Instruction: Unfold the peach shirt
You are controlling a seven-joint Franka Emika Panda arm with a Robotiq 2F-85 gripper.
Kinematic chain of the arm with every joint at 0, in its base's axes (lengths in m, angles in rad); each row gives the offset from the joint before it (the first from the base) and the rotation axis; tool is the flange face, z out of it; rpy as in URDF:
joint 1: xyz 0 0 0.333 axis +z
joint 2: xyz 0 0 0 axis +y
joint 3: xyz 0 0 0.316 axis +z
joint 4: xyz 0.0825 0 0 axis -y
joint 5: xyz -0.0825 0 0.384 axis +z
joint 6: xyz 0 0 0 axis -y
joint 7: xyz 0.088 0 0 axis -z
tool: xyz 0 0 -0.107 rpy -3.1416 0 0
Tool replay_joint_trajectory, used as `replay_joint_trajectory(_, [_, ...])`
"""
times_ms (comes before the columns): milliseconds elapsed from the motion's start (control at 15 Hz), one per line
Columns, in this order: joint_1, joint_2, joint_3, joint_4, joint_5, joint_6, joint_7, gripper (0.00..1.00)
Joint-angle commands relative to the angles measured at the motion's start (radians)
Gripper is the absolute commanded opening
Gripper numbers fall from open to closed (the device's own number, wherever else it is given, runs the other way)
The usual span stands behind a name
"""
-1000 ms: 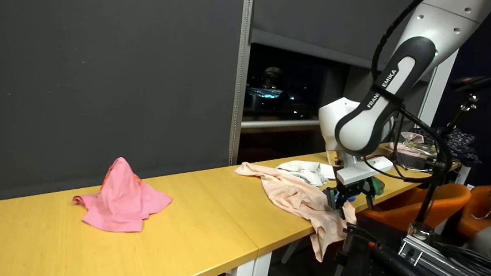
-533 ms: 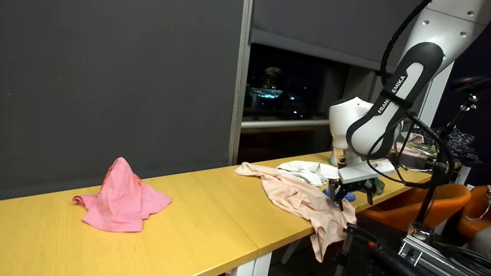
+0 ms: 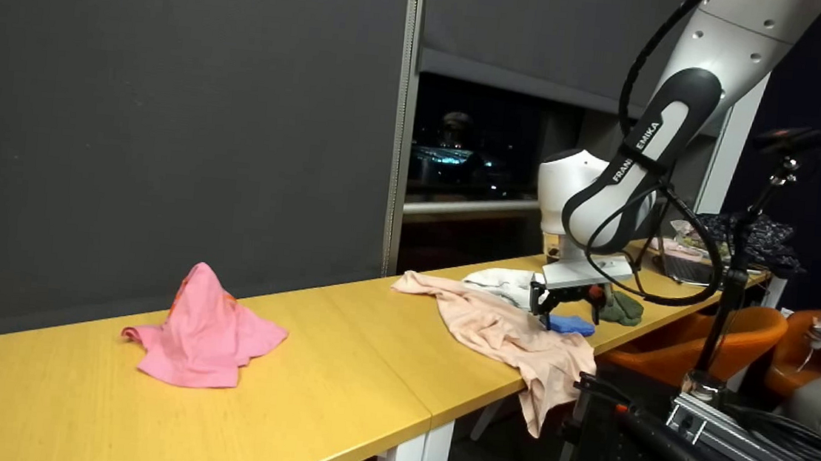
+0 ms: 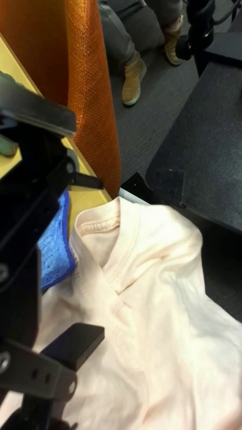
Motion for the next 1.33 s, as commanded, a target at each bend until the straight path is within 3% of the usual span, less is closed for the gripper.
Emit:
replay_joint_trajectory(0, [0.024,0.076,-0.019,0.045,-0.005,0.064,0.071,1.0])
replay_joint_trajectory(867, [0.122,0.238,-0.06,0.086,0.05,0.235,0.224,1.0])
replay_joint_trajectory(1267, [0.204,0.25,-0.071,0.131,0.085,0.233,0.247,1.0])
